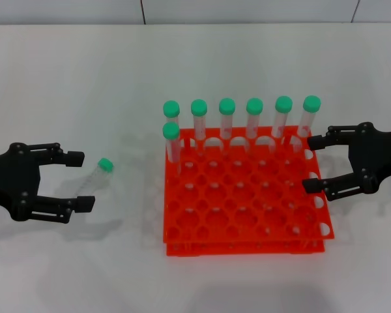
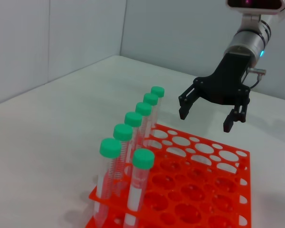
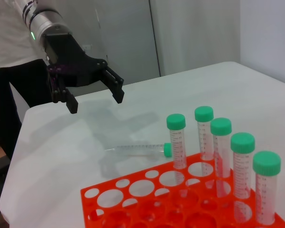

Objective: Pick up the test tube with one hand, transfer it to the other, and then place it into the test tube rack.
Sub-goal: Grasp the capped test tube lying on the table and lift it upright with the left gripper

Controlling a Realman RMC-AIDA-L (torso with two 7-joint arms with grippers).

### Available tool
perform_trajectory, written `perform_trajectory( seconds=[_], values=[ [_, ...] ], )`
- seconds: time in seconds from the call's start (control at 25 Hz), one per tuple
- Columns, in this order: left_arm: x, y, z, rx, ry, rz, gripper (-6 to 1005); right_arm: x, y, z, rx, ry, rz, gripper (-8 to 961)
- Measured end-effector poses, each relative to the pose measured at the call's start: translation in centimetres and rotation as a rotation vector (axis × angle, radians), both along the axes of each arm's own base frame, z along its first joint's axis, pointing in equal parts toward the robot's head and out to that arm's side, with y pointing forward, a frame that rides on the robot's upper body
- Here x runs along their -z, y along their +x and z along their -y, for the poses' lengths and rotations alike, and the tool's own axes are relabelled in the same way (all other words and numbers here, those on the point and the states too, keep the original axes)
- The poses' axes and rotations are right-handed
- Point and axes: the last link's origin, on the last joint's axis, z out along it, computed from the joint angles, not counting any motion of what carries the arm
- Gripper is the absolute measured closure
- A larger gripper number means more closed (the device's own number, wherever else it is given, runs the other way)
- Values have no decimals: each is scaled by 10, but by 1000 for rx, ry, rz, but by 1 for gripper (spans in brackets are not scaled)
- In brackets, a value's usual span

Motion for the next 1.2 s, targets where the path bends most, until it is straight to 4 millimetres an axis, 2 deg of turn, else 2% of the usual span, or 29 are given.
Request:
perform_trajectory(
  seconds=[0.76, 1.0, 1.2],
  values=[
    [-1, 0, 0, -48, -33, -15, 139, 3, 0, 2, 3, -6, -7, 81],
    [-15, 8, -10, -187, -28, -23, 143, 3, -1, 2, -2, -2, -5, 81],
    [-26, 16, -15, -324, -49, -104, 146, 4, 1, 2, -3, -4, 5, 81]
  ],
)
